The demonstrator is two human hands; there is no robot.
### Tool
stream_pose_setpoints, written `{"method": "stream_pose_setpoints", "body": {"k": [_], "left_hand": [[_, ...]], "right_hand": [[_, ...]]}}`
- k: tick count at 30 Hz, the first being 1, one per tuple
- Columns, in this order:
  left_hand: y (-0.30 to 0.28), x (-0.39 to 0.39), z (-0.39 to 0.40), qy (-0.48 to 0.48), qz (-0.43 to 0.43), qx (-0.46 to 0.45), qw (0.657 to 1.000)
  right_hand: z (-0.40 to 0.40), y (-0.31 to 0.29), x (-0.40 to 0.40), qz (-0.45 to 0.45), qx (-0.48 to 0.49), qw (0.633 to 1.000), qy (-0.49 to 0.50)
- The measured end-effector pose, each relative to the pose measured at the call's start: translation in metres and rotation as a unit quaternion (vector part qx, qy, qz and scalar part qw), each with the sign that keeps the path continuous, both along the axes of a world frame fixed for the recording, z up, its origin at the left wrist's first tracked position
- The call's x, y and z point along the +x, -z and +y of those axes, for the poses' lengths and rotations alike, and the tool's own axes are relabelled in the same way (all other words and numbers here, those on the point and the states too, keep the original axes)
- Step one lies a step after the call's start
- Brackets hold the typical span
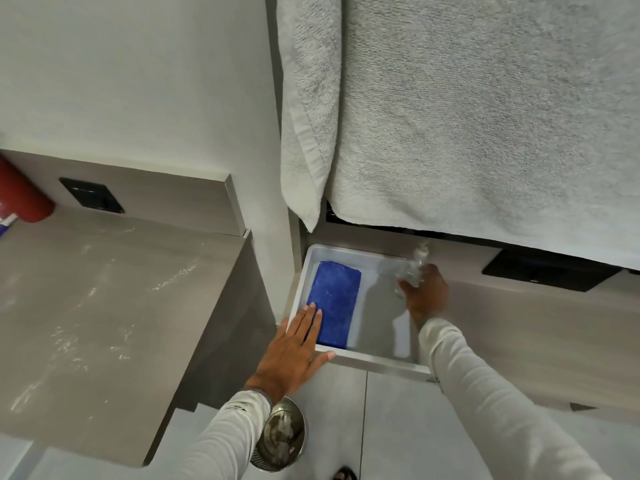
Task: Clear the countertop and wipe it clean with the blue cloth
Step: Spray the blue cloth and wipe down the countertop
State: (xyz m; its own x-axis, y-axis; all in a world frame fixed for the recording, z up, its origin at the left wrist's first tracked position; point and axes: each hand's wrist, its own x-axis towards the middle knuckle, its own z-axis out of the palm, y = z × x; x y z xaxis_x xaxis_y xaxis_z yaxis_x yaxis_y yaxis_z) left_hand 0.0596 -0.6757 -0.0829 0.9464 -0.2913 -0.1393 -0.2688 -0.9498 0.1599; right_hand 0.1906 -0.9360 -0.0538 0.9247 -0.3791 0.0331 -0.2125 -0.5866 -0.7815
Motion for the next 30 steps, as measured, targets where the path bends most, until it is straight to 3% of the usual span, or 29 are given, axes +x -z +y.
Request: {"method": "stream_pose_setpoints", "body": {"k": [11, 15, 18, 21, 30], "left_hand": [[0.002, -0.001, 0.0, -0.009, 0.001, -0.031, 0.999], [0.001, -0.002, 0.0, -0.018, -0.011, -0.056, 0.998], [-0.003, -0.005, -0.001, -0.039, -0.013, -0.11, 0.993], [-0.011, -0.008, 0.003, -0.071, -0.008, -0.14, 0.988], [-0.019, -0.01, 0.023, -0.077, 0.017, -0.03, 0.996]], "right_hand": [[0.01, 0.011, -0.003, -0.017, -0.011, 1.0, 0.001], [0.02, 0.012, -0.027, -0.037, 0.029, 0.998, 0.041], [0.041, 0.016, -0.038, 0.067, -0.015, 0.996, -0.049], [0.073, 0.015, -0.039, 0.225, -0.055, 0.959, -0.166], [0.121, 0.007, -0.026, 0.299, 0.155, 0.933, -0.127]]}}
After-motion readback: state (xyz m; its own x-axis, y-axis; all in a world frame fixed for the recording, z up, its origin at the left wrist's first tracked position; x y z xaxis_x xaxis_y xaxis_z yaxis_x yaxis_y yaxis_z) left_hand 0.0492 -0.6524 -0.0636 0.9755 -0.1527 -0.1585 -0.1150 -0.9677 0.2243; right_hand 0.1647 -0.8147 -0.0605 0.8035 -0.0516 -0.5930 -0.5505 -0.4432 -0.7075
